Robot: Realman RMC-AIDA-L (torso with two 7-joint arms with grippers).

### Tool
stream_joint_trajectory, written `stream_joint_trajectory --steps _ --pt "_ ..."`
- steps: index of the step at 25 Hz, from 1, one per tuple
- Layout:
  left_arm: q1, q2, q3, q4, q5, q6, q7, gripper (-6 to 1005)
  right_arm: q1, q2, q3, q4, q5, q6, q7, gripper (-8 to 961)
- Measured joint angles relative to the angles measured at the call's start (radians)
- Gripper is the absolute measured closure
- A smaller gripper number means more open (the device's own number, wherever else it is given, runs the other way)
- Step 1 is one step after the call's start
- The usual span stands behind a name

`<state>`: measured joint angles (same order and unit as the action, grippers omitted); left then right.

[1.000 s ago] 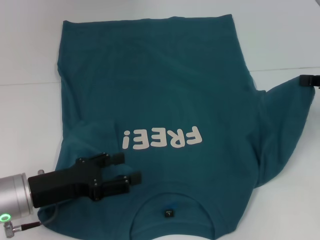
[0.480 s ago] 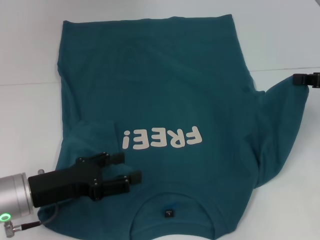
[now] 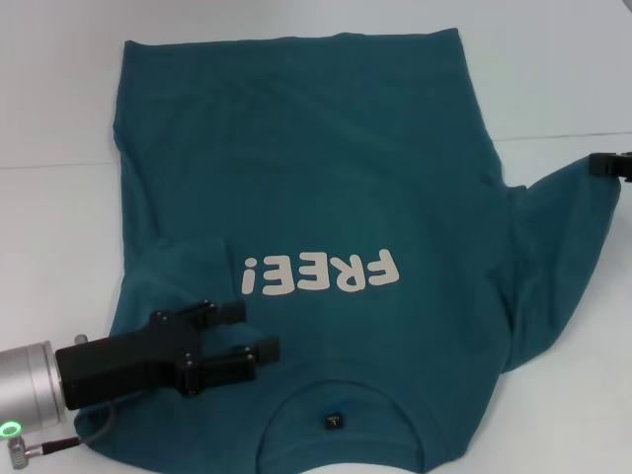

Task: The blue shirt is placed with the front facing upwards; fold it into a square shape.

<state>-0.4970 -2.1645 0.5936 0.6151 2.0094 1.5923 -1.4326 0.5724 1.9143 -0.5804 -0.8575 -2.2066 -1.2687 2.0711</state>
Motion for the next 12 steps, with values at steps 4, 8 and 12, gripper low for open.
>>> stream_joint_trajectory --steps 4,8,12 --pt "0.000 0.000 0.000 0.000 0.000 0.000 0.000 140 0.000 0.010 -0.001 0.000 -0.020 0.032 -0.047 942" --pt "0.000 0.000 0.000 0.000 0.000 0.000 0.000 140 0.006 0.022 -0.001 0.000 -0.023 0.042 -0.122 942" --pt "0.000 -0.001 0.000 -0.007 0.000 0.000 0.001 139 0.016 0.038 -0.001 -0.021 -0.024 0.045 -0.182 942"
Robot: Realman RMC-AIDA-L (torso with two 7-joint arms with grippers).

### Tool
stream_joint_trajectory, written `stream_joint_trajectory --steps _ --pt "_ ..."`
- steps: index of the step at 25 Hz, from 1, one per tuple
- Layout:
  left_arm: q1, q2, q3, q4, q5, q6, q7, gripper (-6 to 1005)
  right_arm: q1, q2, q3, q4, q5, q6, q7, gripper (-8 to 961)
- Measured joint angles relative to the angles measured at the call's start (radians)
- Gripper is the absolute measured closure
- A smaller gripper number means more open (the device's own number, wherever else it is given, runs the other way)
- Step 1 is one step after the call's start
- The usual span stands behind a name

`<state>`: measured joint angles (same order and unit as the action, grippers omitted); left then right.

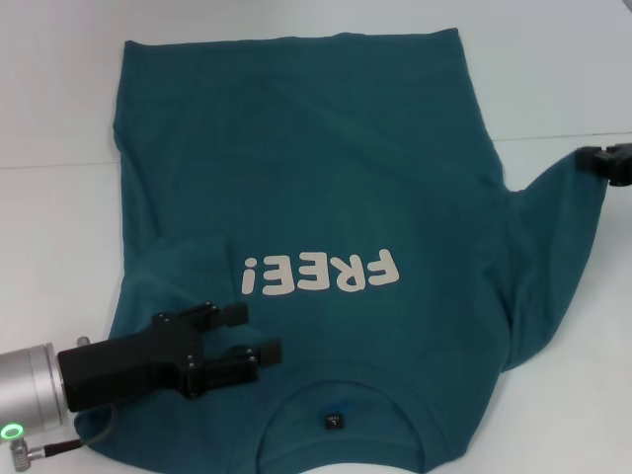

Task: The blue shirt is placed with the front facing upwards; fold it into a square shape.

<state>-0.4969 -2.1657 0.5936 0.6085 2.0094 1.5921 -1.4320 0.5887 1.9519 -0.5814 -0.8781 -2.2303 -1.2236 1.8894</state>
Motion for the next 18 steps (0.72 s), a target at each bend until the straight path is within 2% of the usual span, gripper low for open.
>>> stream_joint_trajectory --steps 7,18 --pt "0.000 0.000 0.000 -0.001 0.000 -0.001 0.002 140 0.007 0.032 -0.016 -0.073 0.000 0.001 -0.017 943" --pt "-0.002 0.000 0.000 -0.001 0.000 -0.004 0.002 140 0.037 0.037 -0.025 -0.099 -0.002 -0.009 -0.007 942"
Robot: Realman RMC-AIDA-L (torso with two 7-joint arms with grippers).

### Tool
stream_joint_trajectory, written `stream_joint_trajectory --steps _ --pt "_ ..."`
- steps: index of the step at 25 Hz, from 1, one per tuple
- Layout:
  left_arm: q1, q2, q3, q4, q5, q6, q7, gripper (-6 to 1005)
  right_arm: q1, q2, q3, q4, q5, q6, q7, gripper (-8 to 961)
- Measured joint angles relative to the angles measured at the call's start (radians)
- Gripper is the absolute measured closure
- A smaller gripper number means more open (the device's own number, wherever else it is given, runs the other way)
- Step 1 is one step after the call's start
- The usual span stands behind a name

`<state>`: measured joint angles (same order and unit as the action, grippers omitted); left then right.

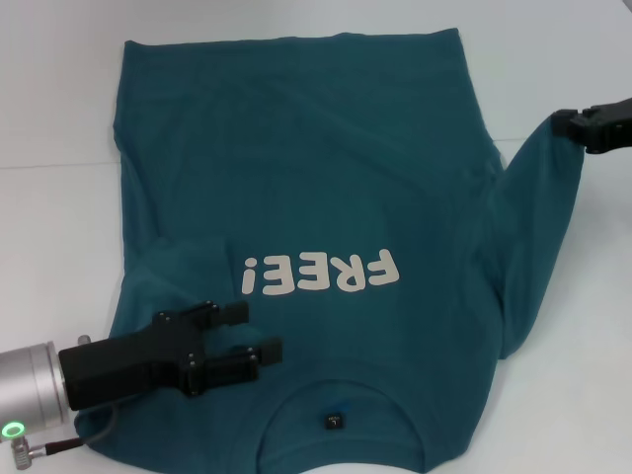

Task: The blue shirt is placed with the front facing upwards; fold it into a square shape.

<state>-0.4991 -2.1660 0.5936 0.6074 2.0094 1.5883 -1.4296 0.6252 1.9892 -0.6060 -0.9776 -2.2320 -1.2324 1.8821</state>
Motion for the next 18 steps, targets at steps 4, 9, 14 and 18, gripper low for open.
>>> stream_joint_trajectory --steps 4,9,14,18 --pt "-0.003 0.000 0.000 0.000 0.000 -0.001 -0.001 139 0.007 0.001 -0.003 -0.006 0.000 -0.002 0.003 942" --pt "-0.005 0.000 0.000 -0.002 0.000 -0.001 -0.002 139 0.006 0.003 -0.005 -0.007 0.000 -0.002 0.004 942" --pt "-0.009 0.001 0.001 -0.002 0.000 -0.001 -0.003 139 0.004 0.004 -0.005 -0.010 0.000 -0.003 0.010 943" --pt "-0.010 0.002 0.000 -0.002 0.000 -0.001 -0.003 139 0.009 0.002 -0.005 -0.022 0.000 -0.004 0.019 943"
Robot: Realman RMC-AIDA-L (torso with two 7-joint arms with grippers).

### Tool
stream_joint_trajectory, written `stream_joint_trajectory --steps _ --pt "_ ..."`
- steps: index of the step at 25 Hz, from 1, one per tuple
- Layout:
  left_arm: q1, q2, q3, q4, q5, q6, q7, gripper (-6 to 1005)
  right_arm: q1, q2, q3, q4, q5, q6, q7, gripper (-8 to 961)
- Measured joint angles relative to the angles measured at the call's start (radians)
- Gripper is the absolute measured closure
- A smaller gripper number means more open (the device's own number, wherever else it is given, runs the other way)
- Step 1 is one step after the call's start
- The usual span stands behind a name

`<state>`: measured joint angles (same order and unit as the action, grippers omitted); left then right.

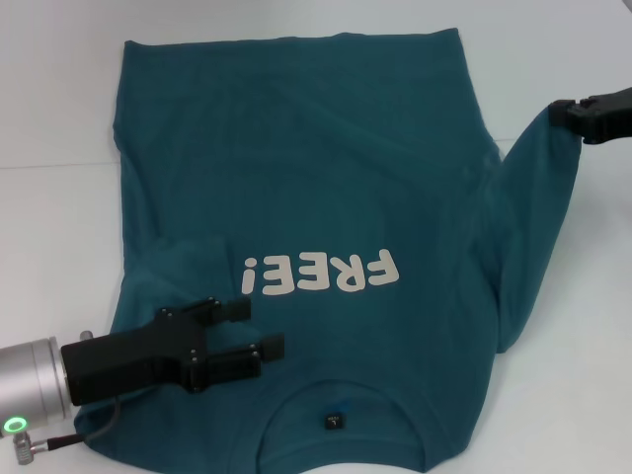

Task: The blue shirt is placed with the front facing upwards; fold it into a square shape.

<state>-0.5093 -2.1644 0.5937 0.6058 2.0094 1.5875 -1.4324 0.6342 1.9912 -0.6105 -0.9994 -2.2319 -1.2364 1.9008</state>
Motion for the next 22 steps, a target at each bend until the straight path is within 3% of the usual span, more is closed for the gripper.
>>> stream_joint_trajectory --steps 22 --pt "-0.003 0.001 0.000 0.000 0.000 -0.009 0.000 139 0.033 0.001 -0.008 -0.014 0.000 -0.021 0.040 942"
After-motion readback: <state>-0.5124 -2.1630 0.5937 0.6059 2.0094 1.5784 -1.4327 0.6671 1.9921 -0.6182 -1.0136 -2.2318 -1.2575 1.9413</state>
